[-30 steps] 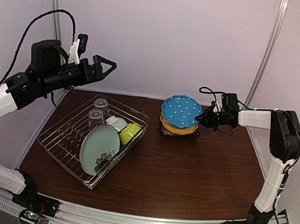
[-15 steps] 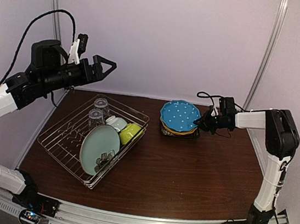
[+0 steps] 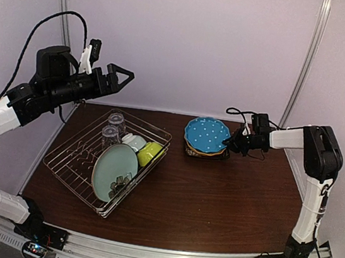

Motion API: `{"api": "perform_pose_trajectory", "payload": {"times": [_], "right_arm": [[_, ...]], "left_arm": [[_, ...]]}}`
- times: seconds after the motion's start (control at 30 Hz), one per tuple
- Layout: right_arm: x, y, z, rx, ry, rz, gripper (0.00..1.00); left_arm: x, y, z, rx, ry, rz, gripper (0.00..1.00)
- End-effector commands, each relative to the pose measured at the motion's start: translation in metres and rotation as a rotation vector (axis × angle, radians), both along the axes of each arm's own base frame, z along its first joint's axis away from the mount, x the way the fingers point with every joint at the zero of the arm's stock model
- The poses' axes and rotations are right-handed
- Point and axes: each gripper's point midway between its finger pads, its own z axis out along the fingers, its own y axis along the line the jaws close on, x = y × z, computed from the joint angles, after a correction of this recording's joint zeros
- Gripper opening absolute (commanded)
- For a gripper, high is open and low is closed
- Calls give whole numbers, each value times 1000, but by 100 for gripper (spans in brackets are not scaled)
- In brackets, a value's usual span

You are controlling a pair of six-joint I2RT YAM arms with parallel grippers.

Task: Unload the mixed dishes from the dish rack
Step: Place the plate with another plate.

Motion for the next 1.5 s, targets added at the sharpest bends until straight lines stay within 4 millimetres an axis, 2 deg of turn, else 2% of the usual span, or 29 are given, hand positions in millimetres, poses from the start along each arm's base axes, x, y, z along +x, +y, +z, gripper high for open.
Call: {"api": "perform_pose_trajectory", "payload": {"times": [0.0, 0.13, 0.23, 0.57, 0.67, 0.9, 1.2, 1.47], "right_arm": [[26, 11, 51, 90, -163, 35, 1], [26, 10, 51, 96, -159, 33, 4], [26, 10, 50, 95, -153, 32, 12], [25, 7, 52, 71, -147, 32, 27], [25, 5, 55, 53, -152, 29, 35], [23, -10, 54, -53, -140, 8, 45], [26, -29, 58, -198, -151, -22, 46], [31, -34, 52, -245, -144, -21, 39]], "left_arm": [[2, -2, 2, 1, -15, 2, 97], [2, -2, 2, 0, -16, 2, 97], [2, -2, 3, -1, -18, 2, 97], [1, -1, 3, -1, -20, 5, 97], [1, -1, 4, -4, -19, 4, 97], [0, -1, 4, -6, -21, 0, 98], [-2, 2, 5, -6, -26, 8, 97], [-3, 5, 6, -6, -32, 16, 97]]}}
